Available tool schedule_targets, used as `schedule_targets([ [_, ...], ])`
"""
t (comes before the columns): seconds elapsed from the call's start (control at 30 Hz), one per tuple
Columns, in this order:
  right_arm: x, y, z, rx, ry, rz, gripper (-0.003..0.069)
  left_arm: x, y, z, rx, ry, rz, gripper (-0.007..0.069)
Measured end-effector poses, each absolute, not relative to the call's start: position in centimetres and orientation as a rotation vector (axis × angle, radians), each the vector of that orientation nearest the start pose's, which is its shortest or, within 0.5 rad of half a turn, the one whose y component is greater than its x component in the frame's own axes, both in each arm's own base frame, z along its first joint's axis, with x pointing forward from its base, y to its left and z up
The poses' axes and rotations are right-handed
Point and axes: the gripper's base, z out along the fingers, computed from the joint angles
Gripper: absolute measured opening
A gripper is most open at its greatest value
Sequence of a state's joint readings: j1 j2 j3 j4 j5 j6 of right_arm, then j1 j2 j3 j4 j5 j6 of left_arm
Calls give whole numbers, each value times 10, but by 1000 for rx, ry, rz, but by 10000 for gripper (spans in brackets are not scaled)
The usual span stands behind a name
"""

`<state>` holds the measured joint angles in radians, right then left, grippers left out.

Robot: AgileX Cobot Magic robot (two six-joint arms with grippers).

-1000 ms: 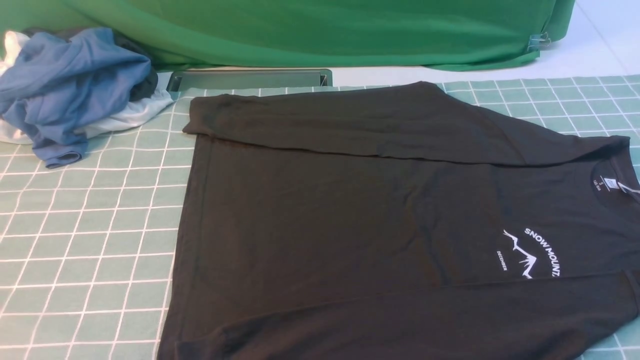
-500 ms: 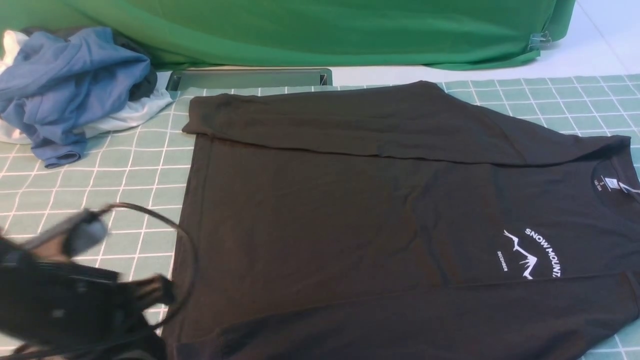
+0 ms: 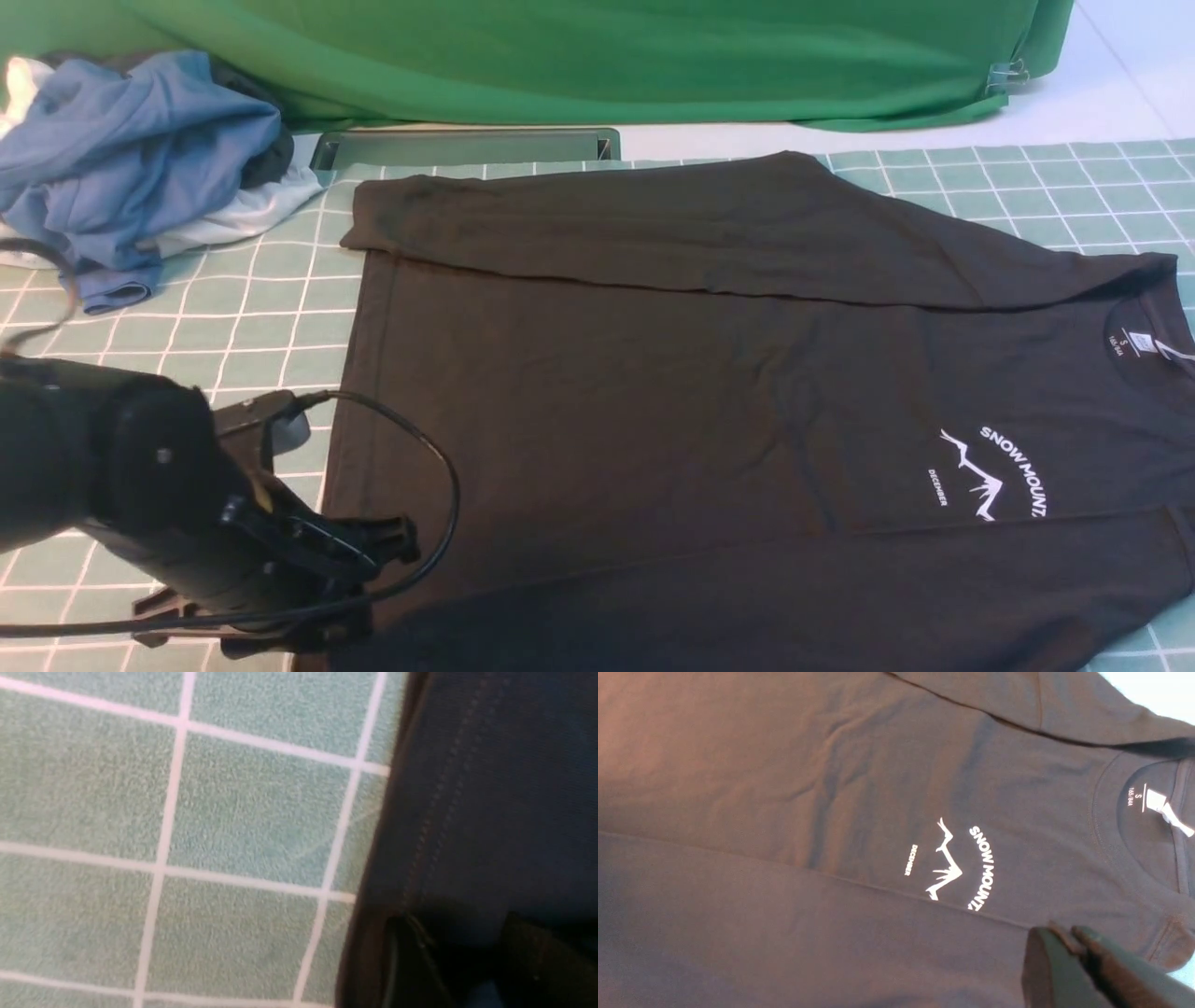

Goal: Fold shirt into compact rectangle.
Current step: 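Grasp the left edge of the dark T-shirt lying flat on the table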

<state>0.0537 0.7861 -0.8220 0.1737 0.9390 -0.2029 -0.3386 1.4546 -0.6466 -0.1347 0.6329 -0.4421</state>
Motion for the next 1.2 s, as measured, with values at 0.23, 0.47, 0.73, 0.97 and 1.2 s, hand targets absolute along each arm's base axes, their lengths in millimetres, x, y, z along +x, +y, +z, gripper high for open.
schedule_targets([
  [0.23, 136, 20, 338, -247, 2355, 143, 90, 215, -83, 163, -307, 2973, -234, 375],
  [0.47, 136, 20, 338, -247, 2355, 143, 92, 212, -86, 163, -348, 3007, -279, 371],
  [0.73, 136, 20, 338, -247, 2355, 143, 94, 210, -92, 164, -338, 3020, -370, 337],
  [0.97, 136, 20, 338, -247, 2355, 143, 106, 211, -91, 164, -327, 3016, -368, 296],
  [1.2, 136, 20, 338, -247, 2355, 143, 113, 215, -85, 161, -339, 2987, -258, 64],
])
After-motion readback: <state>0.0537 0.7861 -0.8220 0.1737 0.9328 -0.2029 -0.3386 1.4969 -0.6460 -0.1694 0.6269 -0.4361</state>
